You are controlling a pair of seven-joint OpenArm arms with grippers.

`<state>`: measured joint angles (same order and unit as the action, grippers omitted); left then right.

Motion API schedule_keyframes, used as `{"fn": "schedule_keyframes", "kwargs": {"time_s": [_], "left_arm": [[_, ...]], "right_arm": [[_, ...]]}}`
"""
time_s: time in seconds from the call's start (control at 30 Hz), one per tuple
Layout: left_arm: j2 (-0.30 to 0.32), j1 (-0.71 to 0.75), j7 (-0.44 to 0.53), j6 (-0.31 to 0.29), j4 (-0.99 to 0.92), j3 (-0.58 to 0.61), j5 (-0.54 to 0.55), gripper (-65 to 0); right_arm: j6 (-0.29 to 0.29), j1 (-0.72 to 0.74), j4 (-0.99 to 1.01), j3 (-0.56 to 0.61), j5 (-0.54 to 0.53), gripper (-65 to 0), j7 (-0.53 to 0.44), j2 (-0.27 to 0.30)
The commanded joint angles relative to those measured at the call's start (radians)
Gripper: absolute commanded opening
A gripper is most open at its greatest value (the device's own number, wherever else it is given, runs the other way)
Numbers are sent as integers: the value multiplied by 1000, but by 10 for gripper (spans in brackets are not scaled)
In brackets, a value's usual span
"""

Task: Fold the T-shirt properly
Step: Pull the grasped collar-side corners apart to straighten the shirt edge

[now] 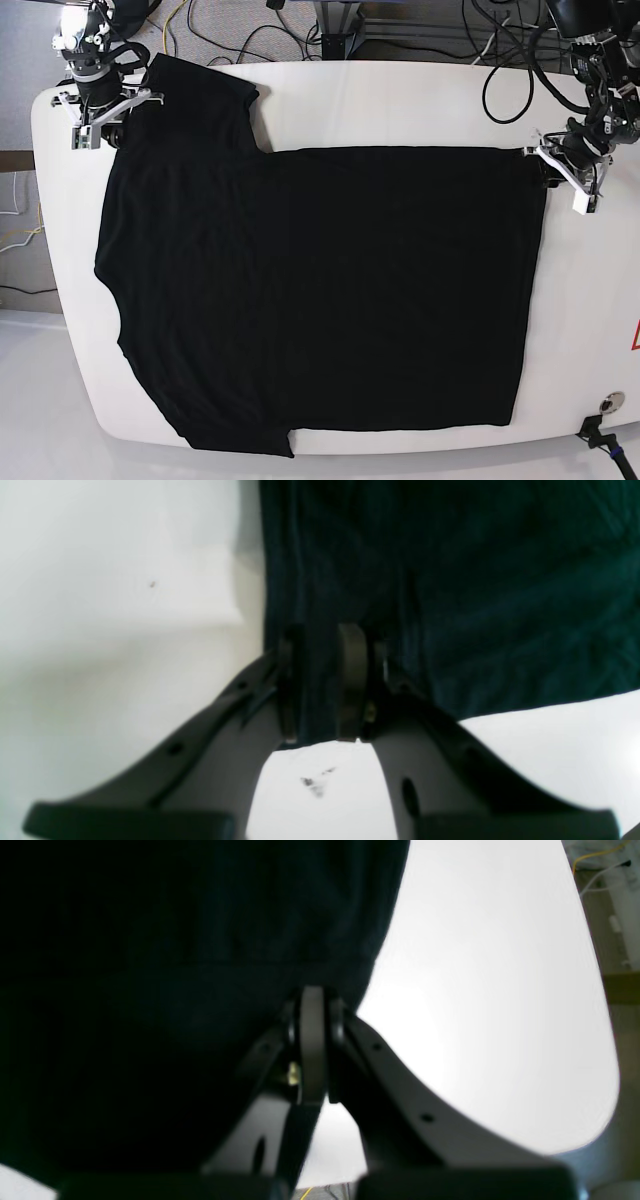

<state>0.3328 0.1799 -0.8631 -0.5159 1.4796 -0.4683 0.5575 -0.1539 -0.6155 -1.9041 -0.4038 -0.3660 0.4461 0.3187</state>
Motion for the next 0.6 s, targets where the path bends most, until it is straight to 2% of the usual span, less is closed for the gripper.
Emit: {"fn": "schedule_keyframes", "kwargs": {"time_s": [0.0, 0.27, 0.3, 0.43, 0.57], "left_arm": [[0, -15, 34, -3, -4, -13, -2, -531], [-39, -41, 131, 15, -69, -27, -96, -429], [-43, -20, 65, 11, -58, -26, -89, -486], [-48, 0, 43, 8, -46, -28, -90, -516], [-55, 31, 35, 13, 9, -29, -105, -614]], "right_arm": [[15, 8, -14, -4, 18, -650, -26, 13], [18, 23, -10, -1, 33, -650, -28, 14], [-9, 12, -35, -7, 28, -650, -6, 10], [-33, -2, -78, 0, 30, -650, 12, 10], [-28, -11, -93, -8, 33, -650, 16, 9]]}}
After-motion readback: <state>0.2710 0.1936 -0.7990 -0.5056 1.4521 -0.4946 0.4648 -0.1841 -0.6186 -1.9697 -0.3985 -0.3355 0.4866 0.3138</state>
